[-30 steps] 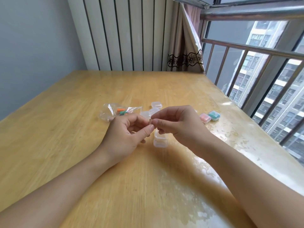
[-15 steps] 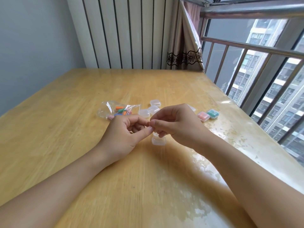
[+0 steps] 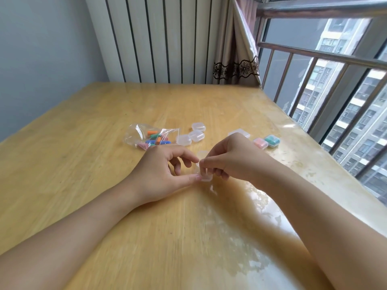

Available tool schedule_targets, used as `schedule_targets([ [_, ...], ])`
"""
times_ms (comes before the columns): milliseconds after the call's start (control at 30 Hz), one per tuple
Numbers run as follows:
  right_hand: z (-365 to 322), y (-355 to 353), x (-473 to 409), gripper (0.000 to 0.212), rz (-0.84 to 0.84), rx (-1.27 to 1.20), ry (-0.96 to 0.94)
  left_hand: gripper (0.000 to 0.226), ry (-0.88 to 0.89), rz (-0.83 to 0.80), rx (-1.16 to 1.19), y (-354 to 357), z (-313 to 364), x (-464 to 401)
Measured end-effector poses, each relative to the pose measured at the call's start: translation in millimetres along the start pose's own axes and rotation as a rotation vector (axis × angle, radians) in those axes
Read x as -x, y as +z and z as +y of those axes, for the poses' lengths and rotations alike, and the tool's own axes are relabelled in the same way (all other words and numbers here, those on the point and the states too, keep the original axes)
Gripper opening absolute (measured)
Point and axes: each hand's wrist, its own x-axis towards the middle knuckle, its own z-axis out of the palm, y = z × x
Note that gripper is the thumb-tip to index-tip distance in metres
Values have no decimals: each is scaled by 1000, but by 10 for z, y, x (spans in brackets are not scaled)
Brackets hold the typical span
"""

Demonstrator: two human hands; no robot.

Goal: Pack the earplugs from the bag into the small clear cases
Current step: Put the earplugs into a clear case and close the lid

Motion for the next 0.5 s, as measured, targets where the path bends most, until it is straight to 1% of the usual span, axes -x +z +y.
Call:
schedule_targets([
  [67, -5, 19, 7, 15, 13, 53, -18, 30, 0, -12, 3, 0, 9, 7],
  [167, -5, 41, 19, 16, 27, 117, -39, 45, 11, -28, 21, 10, 18, 16],
  [200, -6, 52, 23, 16, 37, 145, -49, 45, 10, -30, 24, 14, 20, 15],
  [300, -18, 73, 38, 16, 61, 195, -91, 31, 2, -35, 3, 17, 5, 13],
  [367, -16, 42, 28, 17, 86, 163, -106, 28, -3, -34, -31, 22, -12, 11],
  [500, -5, -102, -3, 18, 73, -83, -24, 26, -12, -28, -81, 28, -32, 0],
])
